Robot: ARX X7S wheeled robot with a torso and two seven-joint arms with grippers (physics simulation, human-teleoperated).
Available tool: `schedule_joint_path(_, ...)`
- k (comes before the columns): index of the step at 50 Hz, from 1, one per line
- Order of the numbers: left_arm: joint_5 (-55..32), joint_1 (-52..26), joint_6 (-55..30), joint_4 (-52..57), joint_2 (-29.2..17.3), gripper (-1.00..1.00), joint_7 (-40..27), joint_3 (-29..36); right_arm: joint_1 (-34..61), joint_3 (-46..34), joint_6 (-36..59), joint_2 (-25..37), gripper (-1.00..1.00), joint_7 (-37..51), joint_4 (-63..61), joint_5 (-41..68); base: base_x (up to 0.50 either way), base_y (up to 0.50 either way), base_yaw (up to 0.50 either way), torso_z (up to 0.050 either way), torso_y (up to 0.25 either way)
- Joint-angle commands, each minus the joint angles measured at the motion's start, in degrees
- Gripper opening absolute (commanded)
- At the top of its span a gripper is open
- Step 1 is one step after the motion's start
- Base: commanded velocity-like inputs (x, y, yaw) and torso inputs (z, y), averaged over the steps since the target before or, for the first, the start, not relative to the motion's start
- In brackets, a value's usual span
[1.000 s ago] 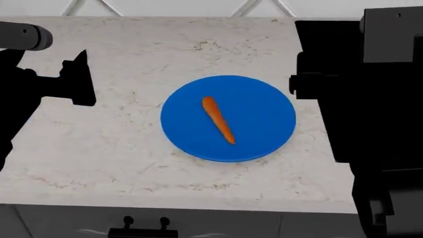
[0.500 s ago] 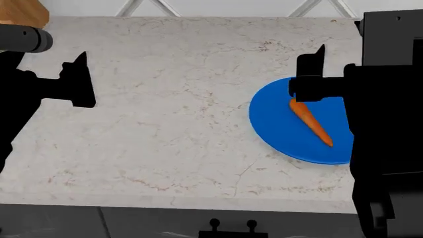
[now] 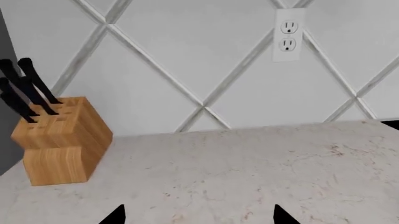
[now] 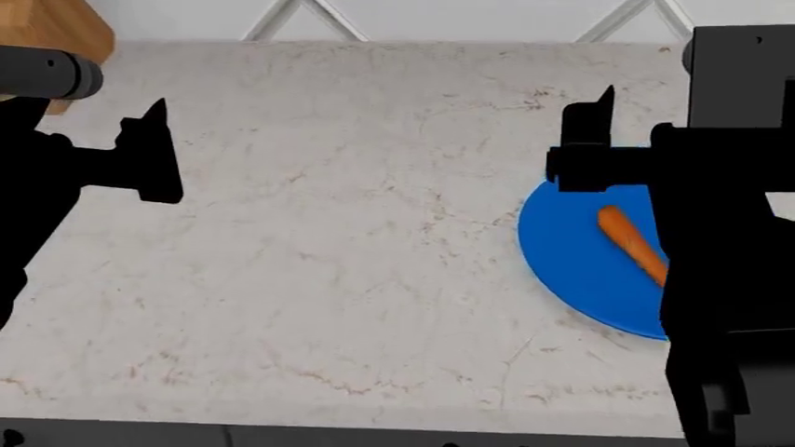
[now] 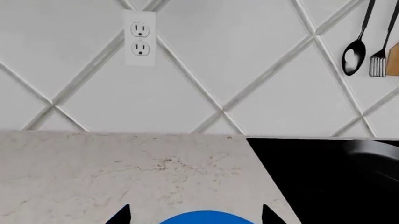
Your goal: Pick the carrot from the plate and place it in the pan.
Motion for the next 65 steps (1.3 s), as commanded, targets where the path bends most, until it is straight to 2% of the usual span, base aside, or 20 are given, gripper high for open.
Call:
schedule_joint_path(1, -0.67, 0.19, -0.64, 0.76, 0.17, 1.00, -0.50, -0.19, -0.25, 0.15, 0.12, 0.16, 1.00, 0.27, -0.33, 0.19, 0.44, 0.00, 0.00, 0.000, 0.000)
schedule_joint_path(41, -1.32, 0.01, -0.13, 0.28, 0.04, 1.00, -0.74, 0.34, -0.98, 0.47, 1.07, 0.96, 1.00, 0.85, -1.75, 1.06, 0.44, 0.00, 0.00, 0.000, 0.000)
schedule_joint_path(52, -1.44, 0.22, 0.44, -0.16, -0.02, 1.00, -0.66, 0.40, -0.83, -0.47, 2.88, 1.17, 1.00, 0.85, -2.80, 1.42, 0.01, 0.00, 0.00, 0.000, 0.001)
schedule_joint_path(58, -1.48, 0.20, 0.83, -0.54, 0.11, 1.00, -0.55, 0.56, -0.10, -0.02, 8.04, 2.15, 1.00, 1.32, -6.78, 2.83, 0.00, 0.00, 0.00, 0.000, 0.000)
schedule_joint_path(65, -1.83, 0.26, 0.61, 0.03, 0.08, 1.00, -0.63, 0.60, 2.24, 0.43, 21.28, 4.65, 1.00, 2.24, -14.68, 5.94, 0.00, 0.00, 0.00, 0.000, 0.000)
